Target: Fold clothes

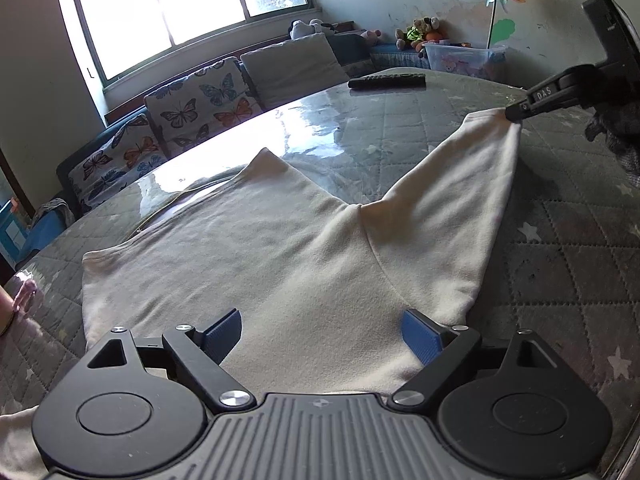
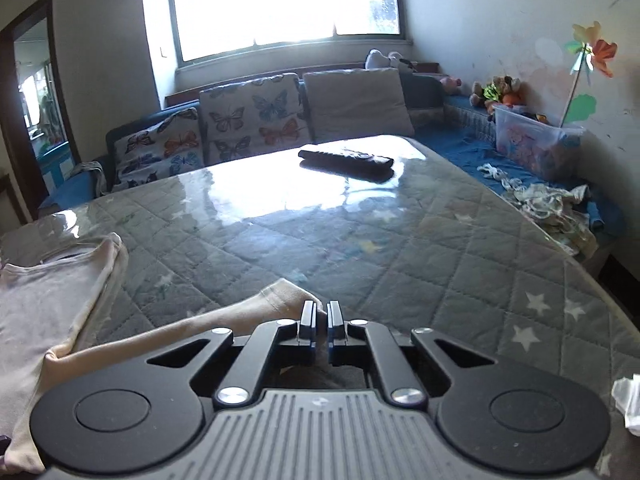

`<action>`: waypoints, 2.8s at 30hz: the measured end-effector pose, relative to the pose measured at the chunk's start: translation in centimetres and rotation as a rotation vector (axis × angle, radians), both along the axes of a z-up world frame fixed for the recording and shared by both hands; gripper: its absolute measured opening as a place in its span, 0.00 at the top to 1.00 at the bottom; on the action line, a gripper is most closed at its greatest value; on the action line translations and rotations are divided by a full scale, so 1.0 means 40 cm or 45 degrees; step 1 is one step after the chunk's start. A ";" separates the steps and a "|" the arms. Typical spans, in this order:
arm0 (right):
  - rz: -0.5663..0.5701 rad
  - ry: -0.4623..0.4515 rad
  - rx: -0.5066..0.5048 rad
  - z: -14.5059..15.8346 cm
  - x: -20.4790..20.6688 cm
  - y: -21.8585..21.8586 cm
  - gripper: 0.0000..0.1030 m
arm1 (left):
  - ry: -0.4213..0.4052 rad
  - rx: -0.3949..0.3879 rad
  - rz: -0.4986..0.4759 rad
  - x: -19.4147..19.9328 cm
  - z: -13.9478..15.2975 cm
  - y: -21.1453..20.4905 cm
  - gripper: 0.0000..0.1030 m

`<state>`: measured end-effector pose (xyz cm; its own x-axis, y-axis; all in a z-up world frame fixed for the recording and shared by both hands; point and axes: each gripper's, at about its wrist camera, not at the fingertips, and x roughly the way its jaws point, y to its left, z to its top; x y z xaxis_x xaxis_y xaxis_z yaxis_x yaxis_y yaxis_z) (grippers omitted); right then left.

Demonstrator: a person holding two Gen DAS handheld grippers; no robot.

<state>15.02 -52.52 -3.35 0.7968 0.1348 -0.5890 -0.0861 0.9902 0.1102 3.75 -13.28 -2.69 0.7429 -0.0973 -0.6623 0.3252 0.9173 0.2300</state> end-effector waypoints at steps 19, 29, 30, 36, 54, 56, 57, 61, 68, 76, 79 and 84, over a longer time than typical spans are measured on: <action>0.234 -0.204 0.046 0.205 -0.064 0.115 0.96 | -0.023 -0.048 0.023 -0.009 0.008 0.035 0.13; 0.660 -0.328 0.017 0.313 -0.140 0.406 0.96 | -0.115 -0.131 0.197 -0.087 0.056 0.198 0.13; 0.706 -0.322 0.016 0.309 -0.144 0.446 0.96 | -0.117 -0.138 0.221 -0.097 0.055 0.217 0.13; 0.912 -0.254 0.011 0.270 -0.161 0.633 0.96 | -0.105 -0.182 0.349 -0.152 0.041 0.319 0.14; 1.099 -0.015 -0.188 0.175 -0.255 0.650 0.68 | -0.104 -0.246 0.383 -0.169 0.039 0.361 0.36; 1.048 0.029 -0.234 0.151 -0.244 0.602 0.66 | -0.092 -0.244 0.387 -0.160 0.034 0.358 0.40; 1.027 0.041 -0.259 0.138 -0.243 0.585 0.66 | -0.082 -0.243 0.388 -0.155 0.030 0.358 0.45; 0.948 0.099 -0.313 0.087 -0.242 0.516 0.63 | -0.050 -0.229 0.384 -0.139 0.021 0.352 0.64; 0.883 0.168 -0.244 0.047 -0.234 0.444 0.65 | -0.063 -0.201 0.354 -0.133 0.040 0.331 0.96; 0.839 0.203 -0.225 0.036 -0.223 0.415 0.81 | -0.076 -0.163 0.333 -0.145 0.071 0.321 0.97; 0.863 0.179 -0.224 0.055 -0.221 0.421 0.78 | -0.048 -0.133 0.353 -0.146 0.058 0.334 0.93; 0.890 0.104 -0.186 0.098 -0.196 0.452 0.78 | -0.086 -0.157 0.376 -0.140 0.079 0.344 0.91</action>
<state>7.18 -34.44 0.56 0.5054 0.5125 -0.6942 -0.7026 0.7115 0.0137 -1.84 0.49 0.48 0.7930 0.0527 -0.6069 0.0284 0.9920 0.1233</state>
